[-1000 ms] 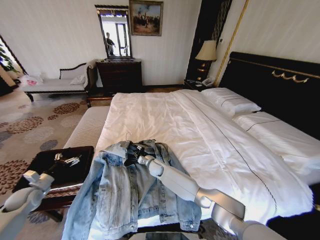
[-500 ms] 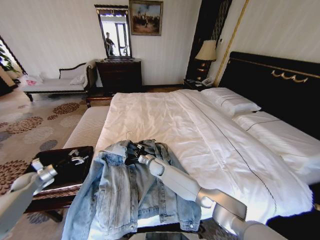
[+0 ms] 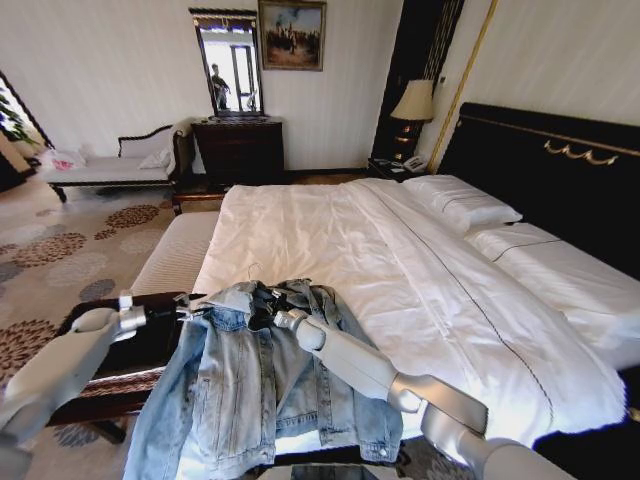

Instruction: Pick up the clothes from the bed and hang them on the clothes hanger.

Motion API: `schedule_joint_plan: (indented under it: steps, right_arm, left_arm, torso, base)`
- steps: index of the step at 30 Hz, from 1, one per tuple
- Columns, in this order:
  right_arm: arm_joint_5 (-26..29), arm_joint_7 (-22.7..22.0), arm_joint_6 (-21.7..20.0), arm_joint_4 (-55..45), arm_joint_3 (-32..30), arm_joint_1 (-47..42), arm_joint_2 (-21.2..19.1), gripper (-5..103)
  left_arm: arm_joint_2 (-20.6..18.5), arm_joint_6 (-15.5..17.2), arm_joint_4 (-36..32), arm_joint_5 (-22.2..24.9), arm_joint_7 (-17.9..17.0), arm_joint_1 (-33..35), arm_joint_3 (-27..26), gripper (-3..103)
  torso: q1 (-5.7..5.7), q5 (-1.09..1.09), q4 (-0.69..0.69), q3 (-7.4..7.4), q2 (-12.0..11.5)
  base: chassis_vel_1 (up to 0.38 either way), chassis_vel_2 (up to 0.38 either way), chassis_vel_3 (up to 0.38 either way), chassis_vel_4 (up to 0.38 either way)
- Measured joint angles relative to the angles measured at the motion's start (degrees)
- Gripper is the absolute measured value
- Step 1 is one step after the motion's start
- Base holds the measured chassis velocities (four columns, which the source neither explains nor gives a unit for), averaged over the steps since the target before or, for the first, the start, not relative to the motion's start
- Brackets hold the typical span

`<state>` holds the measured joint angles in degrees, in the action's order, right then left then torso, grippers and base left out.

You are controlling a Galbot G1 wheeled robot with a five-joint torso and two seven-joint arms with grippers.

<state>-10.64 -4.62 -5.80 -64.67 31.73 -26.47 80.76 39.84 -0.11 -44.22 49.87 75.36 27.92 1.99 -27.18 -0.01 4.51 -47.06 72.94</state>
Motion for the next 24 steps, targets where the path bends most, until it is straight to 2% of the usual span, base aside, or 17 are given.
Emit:
schedule_joint_plan:
  steps: [8,10,20,24]
  right_arm:
    - [0.11,0.01,0.19,-0.1,0.14,0.08,0.18,27]
    - [0.12,0.01,0.37,-0.35,0.12,0.0,0.14,27]
    - [0.67,-0.15,0.57,-1.38,-0.11,0.28,-0.12,27]
    - [0.8,-0.16,0.57,-1.75,-0.13,0.29,-0.21,27]
  left_arm:
    - [3.02,2.95,5.15,0.69,2.6,-7.42,4.23,100]
    - [4.88,4.1,6.83,0.45,3.44,-9.43,6.39,100]
    - [10.0,6.27,9.79,-0.47,4.85,-11.89,11.48,100]
    - [10.32,7.27,9.81,-0.45,5.92,-11.9,12.57,100]
  torso:
    - [-0.01,0.02,0.0,0.0,0.0]
    - [0.0,0.02,-0.01,0.0,0.0]
    - [0.0,0.01,0.0,0.0,-0.01]
    - [0.01,0.01,0.0,0.01,0.0]
  base:
    - [0.0,0.0,0.0,0.0]
    - [0.0,0.0,0.0,0.0]
    - [0.0,0.0,0.0,0.0]
    - [0.0,0.0,0.0,0.0]
